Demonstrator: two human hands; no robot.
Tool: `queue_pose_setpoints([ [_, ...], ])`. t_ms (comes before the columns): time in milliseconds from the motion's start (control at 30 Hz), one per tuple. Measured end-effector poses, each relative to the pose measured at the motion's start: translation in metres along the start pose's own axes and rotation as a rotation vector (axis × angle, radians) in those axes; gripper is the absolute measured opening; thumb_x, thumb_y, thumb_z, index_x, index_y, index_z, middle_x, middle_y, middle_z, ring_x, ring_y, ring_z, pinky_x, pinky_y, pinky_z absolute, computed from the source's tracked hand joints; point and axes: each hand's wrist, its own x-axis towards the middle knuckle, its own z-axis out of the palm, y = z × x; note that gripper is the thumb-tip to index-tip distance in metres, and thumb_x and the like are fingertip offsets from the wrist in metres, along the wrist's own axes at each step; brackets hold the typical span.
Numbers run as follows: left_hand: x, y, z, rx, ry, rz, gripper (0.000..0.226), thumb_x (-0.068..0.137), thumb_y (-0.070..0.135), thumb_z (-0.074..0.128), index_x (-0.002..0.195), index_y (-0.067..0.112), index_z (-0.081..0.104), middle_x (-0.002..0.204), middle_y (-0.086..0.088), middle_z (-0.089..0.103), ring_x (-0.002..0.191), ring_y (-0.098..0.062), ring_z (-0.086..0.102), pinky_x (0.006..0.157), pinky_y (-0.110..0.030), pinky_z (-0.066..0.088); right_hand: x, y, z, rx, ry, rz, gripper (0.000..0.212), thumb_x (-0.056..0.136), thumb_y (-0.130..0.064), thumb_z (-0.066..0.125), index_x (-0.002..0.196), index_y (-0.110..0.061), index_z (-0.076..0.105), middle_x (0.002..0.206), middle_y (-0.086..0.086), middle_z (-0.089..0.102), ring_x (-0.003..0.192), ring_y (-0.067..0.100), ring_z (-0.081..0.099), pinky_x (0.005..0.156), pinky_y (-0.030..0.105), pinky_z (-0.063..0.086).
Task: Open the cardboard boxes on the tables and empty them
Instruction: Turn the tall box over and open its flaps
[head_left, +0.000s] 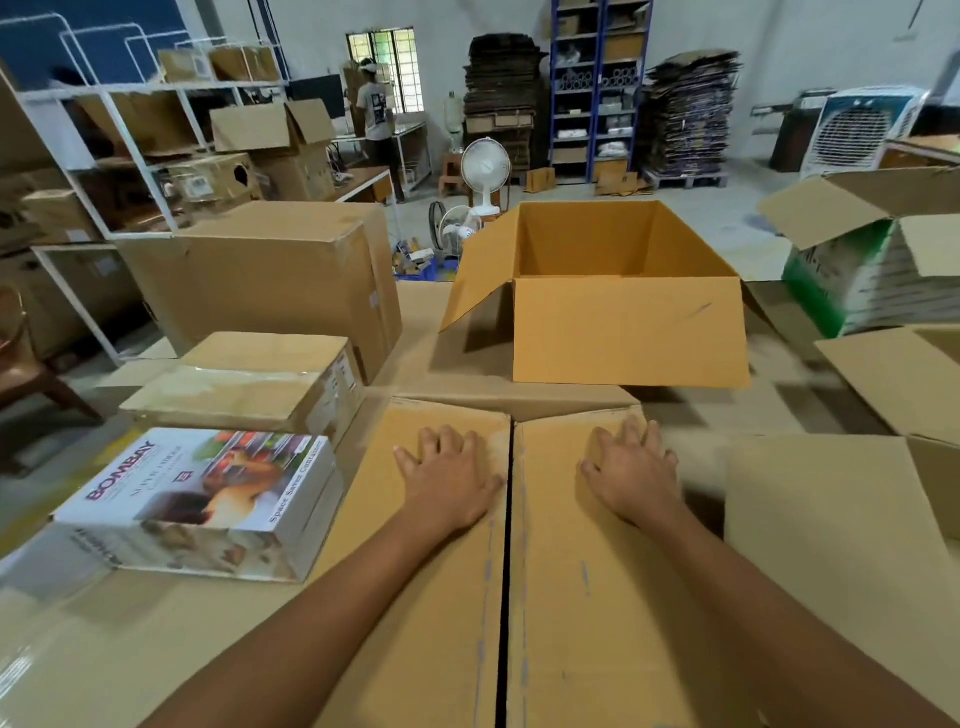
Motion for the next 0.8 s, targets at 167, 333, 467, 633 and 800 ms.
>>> queue_pose_setpoints([
  [167,-0.077,0.030,0.001,0.121,-0.133,0.191,0.085,0.089,0.058,0.051,0.157,0.023,0.014,0.165,-0.016,-0.003,0.150,-0.043,-0.009,0.113,-0.071,0.002,-0.077,-0.023,0.007,-0.116,0.019,0.006,0.063,0.101,-0.055,0.031,0.155,-0.023,0.029,0.166,0.019,0.009,0.152,0.044,0.004,0.117,0.067,0.007],
  [333,-0.118,0.024,-0.051,0.060,-0.099,0.269,0.048,0.093,0.036,0.049,0.138,0.018,0.049,0.154,-0.011,0.029,0.137,-0.040,0.029,0.105,-0.055,0.037,-0.148,-0.056,0.015,-0.162,-0.065,-0.014,0.072,0.099,-0.066,0.026,0.158,-0.026,0.020,0.167,0.016,0.002,0.152,0.043,-0.002,0.117,0.068,-0.002],
  [467,-0.132,-0.011,-0.140,-0.083,0.015,0.244,0.032,0.092,0.026,0.052,0.120,0.013,0.062,0.120,-0.008,0.062,0.100,-0.027,0.062,0.084,-0.040,0.054,-0.179,-0.082,0.022,-0.179,-0.202,-0.003,0.089,0.090,-0.081,0.026,0.160,-0.028,0.012,0.167,0.017,-0.007,0.151,0.045,-0.009,0.110,0.075,-0.008],
  [633,-0.143,-0.105,-0.210,0.062,0.066,0.121,0.025,0.094,0.005,0.045,0.112,-0.003,0.060,0.092,-0.007,0.061,0.086,-0.034,0.068,0.059,-0.033,0.049,-0.204,-0.107,0.030,-0.125,-0.240,0.097,0.102,0.082,-0.087,0.031,0.160,-0.026,0.010,0.165,0.021,-0.013,0.149,0.050,-0.014,0.104,0.080,-0.011],
  [800,-0.154,-0.204,-0.163,-0.005,-0.004,-0.169,0.047,0.092,0.021,0.050,0.137,0.012,0.041,0.140,-0.017,0.044,0.126,-0.038,0.049,0.103,-0.046,0.041,-0.219,-0.114,0.034,-0.098,-0.209,0.146,0.107,0.080,-0.081,0.045,0.160,-0.023,0.004,0.164,0.023,-0.017,0.146,0.053,-0.017,0.103,0.081,-0.010],
])
